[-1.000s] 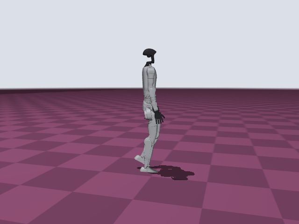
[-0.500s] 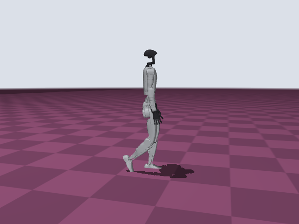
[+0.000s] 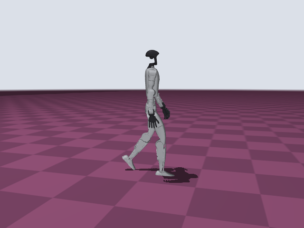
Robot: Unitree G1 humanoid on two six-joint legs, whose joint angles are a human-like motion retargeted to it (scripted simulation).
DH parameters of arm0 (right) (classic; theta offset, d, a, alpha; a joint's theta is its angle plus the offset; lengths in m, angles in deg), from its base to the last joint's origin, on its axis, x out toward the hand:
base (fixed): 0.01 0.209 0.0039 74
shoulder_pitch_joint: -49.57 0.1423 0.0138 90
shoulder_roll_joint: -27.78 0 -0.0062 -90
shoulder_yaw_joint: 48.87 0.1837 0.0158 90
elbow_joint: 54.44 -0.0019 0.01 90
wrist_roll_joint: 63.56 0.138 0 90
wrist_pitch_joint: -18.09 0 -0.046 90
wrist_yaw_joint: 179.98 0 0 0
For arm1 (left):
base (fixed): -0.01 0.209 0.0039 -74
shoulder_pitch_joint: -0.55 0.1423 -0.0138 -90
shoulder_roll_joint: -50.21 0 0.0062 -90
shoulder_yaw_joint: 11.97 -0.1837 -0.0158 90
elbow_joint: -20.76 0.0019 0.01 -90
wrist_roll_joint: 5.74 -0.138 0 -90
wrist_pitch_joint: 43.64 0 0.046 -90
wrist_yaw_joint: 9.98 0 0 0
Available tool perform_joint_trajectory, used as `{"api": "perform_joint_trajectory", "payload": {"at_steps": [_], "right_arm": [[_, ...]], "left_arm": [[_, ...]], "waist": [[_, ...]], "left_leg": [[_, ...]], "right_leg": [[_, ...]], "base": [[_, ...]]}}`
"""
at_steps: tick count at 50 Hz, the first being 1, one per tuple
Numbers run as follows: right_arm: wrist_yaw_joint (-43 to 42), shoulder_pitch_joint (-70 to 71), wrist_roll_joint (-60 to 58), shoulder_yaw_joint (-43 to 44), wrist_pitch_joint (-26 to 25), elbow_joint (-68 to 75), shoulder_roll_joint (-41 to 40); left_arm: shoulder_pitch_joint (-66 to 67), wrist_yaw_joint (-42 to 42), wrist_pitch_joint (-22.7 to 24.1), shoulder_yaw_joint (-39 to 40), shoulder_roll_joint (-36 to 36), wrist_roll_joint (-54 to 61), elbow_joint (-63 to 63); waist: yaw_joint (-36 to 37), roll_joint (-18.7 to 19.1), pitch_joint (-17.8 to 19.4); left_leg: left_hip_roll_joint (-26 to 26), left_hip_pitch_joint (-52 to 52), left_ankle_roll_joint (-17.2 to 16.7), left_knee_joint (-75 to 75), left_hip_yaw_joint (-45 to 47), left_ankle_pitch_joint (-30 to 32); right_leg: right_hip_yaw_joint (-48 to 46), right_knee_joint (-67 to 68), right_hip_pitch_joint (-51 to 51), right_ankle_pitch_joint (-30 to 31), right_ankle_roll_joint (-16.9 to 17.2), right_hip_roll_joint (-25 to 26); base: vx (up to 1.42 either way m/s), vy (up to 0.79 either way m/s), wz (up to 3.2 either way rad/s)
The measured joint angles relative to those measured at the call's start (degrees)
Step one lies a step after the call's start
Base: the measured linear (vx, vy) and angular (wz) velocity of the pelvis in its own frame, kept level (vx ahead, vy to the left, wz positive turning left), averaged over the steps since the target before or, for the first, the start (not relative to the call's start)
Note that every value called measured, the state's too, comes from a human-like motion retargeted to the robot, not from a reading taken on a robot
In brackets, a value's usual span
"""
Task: Walk run
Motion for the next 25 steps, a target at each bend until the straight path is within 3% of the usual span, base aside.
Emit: {"api": "perform_joint_trajectory", "payload": {"at_steps": [2, 5, 7, 12, 17, 21, 25], "right_arm": [[0.10, 0.97, 0.65, -1.20, 0.64, -0.97, 0.03], [0.43, 3.78, 1.63, -3.06, 0.35, -1.69, 0.42], [0.51, 6.06, 1.77, -3.74, 0.31, -2.36, 0.38], [1.40, 10.89, 3.81, -6.35, 0.97, -4.63, 0.27], [2.17, 14.23, 3.57, -6.65, 0.99, -6.86, 0.37], [2.67, 15.14, 4.13, -6.82, 0.90, -6.57, 0.15], [3.07, 14.09, 4.46, -5.72, 0.86, -5.73, -0.04]], "left_arm": [[3.95, 1.08, -1.40, 1.56, -0.88, -1.09, -1.14], [8.77, 2.99, -1.78, 4.14, -2.06, -1.54, -0.01], [11.34, 4.22, -2.79, 5.53, -2.29, -1.01, 2.31], [16.91, 4.58, -5.69, 9.00, -1.45, -0.30, 7.71], [19.54, 5.84, -7.24, 11.10, -1.13, 0.49, 11.46], [19.82, 5.22, -7.88, 12.05, -1.29, 0.53, 13.40], [18.11, 4.73, -8.02, 11.87, -1.25, -0.14, 13.21]], "waist": [[0.78, -1.81, 0.45], [0.83, -3.11, 0.48], [1.46, -2.50, 1.19], [4.11, -0.26, 2.21], [6.94, 4.08, 3.85], [8.43, 5.04, 4.08], [9.68, 5.62, 3.21]], "left_leg": [[-0.03, -5.59, 2.48, 12.15, 3.88, 1.38], [3.88, -13.77, 4.21, 23.86, 9.76, -6.73], [4.74, -17.90, 1.32, 23.67, 9.19, -8.07], [4.31, -25.11, -4.24, 8.78, 7.14, -10.00], [3.38, -26.15, -10.09, -14.40, -2.86, -8.82], [3.09, -26.65, -11.57, -23.31, -4.28, -9.56], [2.39, -26.36, -8.62, -20.87, -5.27, -8.53]], "right_leg": [[0.30, -0.31, 2.30, -1.76, -0.39, -1.51], [-0.97, -1.34, 5.58, -3.87, -0.37, -2.26], [-2.97, -2.98, 8.42, -4.54, -0.68, -1.15], [-6.64, -6.90, 15.02, -6.50, -1.81, 3.53], [-7.20, -9.57, 22.51, -9.14, -2.48, 10.17], [-6.80, -11.60, 28.83, -10.25, -1.36, 11.69], [-7.11, -11.00, 32.82, -9.50, 0.93, 11.53]], "base": [[0.68, -0.23, 0.09], [0.59, -0.20, 0.30], [0.60, -0.19, -0.02], [0.53, -0.17, -0.25], [0.63, -0.09, -0.28], [0.79, 0.00, -0.35], [0.77, 0.07, -0.21]]}}
